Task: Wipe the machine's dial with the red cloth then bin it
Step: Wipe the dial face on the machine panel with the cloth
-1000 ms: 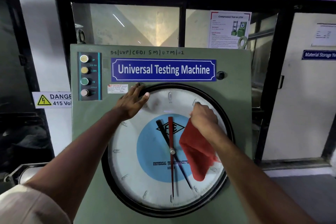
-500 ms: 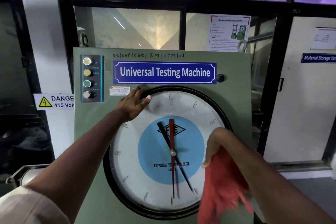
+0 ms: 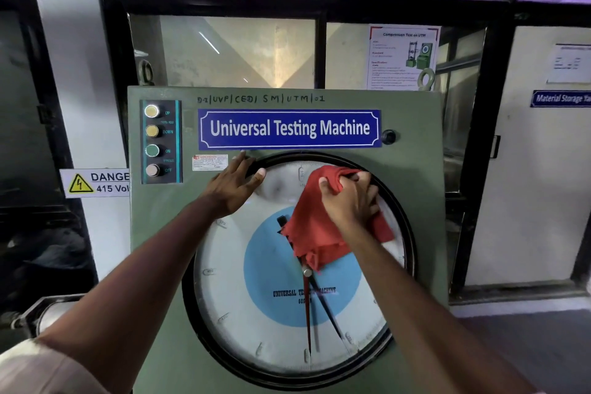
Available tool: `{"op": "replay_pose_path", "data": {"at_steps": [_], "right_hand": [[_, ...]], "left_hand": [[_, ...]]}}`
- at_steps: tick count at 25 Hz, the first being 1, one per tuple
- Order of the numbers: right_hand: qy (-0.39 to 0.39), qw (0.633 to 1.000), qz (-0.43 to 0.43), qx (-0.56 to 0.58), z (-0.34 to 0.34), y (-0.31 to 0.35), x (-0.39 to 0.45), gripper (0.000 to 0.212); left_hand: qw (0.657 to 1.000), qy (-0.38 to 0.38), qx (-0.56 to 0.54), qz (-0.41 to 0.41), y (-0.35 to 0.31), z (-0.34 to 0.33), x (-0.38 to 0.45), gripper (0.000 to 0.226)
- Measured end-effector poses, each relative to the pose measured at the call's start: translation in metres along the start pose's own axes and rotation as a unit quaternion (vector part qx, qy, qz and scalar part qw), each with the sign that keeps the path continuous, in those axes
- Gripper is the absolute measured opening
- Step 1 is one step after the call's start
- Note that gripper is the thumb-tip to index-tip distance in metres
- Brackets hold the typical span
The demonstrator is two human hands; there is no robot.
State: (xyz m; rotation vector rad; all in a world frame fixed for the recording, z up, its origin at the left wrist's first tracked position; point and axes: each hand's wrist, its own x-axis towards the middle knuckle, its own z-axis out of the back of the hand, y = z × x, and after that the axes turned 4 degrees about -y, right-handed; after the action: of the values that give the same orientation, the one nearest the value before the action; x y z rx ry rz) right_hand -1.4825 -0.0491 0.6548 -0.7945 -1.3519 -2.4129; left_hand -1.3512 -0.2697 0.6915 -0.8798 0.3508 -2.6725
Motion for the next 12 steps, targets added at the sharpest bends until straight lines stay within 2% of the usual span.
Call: {"op": "replay_pose_path", "data": {"at_steps": [2,6,9,12], "right_hand": [[0.005,0.997,0.028,-0.071,-0.014,0.001,-0.007,0.054],[0.01,0.996,0.045,-0.071,-0.045,0.0,-0.018,0.066],[-0.04,0.991,0.073,-0.107,-0.061,0.018,-0.033,0.053],[-0.086,0.96,0.217,-0.157,-0.073,0.026,-0.037,0.039]], "left_hand": [[1.0,-0.002,-0.006,-0.004,0.001,-0.001,0.0,0.097],[1.0,-0.009,-0.009,-0.018,0.009,-0.003,0.002,0.091],[0.999,-0.008,-0.02,-0.031,0.011,-0.004,0.003,0.089],[0.999,0.002,0.006,-0.041,0.014,-0.001,0.008,0.084]]}}
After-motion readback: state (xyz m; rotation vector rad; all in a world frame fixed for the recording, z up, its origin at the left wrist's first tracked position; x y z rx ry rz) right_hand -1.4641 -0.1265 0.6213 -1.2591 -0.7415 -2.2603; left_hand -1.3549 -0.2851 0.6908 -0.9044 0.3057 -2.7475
